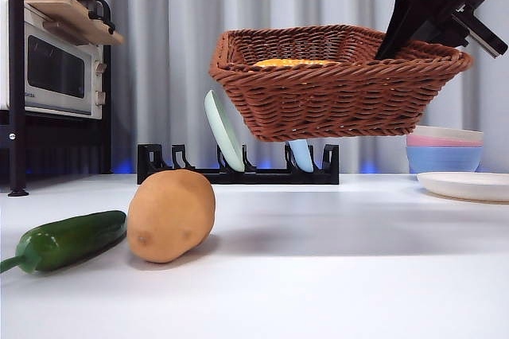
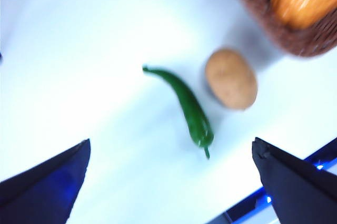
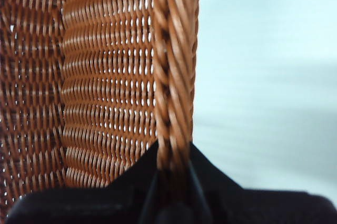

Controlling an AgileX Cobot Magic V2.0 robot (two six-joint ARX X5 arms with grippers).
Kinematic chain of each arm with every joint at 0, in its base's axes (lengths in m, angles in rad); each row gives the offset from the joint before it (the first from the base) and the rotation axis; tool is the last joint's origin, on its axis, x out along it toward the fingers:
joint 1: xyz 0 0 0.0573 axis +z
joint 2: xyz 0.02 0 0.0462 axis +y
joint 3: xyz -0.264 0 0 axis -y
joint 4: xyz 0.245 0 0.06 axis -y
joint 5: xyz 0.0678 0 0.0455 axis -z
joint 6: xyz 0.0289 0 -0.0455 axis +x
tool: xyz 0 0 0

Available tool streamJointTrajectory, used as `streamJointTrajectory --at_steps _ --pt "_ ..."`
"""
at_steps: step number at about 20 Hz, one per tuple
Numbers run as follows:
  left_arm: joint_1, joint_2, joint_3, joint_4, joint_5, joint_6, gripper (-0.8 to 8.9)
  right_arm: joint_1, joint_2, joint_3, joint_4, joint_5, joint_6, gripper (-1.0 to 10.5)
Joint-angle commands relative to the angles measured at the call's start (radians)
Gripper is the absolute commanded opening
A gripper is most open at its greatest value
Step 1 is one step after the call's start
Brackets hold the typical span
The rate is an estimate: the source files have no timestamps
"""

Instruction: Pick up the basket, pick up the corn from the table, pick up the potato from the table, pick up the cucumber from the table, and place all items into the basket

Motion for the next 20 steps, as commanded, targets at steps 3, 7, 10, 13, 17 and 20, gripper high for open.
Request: streamJointTrajectory --at_steps 3,7,10,13,17,20 --pt "0.004 0.005 -0.289 0.227 0.043 -0.045 5.29 0.000 -0.005 0.000 0.019 -0.010 0.013 -0.1" --pt "0.058 0.033 -0.510 0.466 0.143 -0.043 3.94 0.000 -0.005 0.000 0.018 -0.010 0.013 -0.1" --pt "0.145 0.064 -0.579 0.571 0.206 -0.029 3.94 0.000 -0.006 0.000 0.013 -0.010 0.013 -0.1" --pt "0.247 0.098 -0.587 0.666 0.309 0.017 3.94 0.000 -0.006 0.000 0.011 -0.010 0.013 -0.1" --pt "0.365 0.188 -0.587 0.752 0.425 0.064 3.94 0.000 -0.008 0.000 0.011 -0.010 0.013 -0.1" --pt "0.396 0.269 -0.587 0.776 0.449 0.091 3.94 0.000 -0.008 0.000 0.011 -0.010 0.013 -0.1"
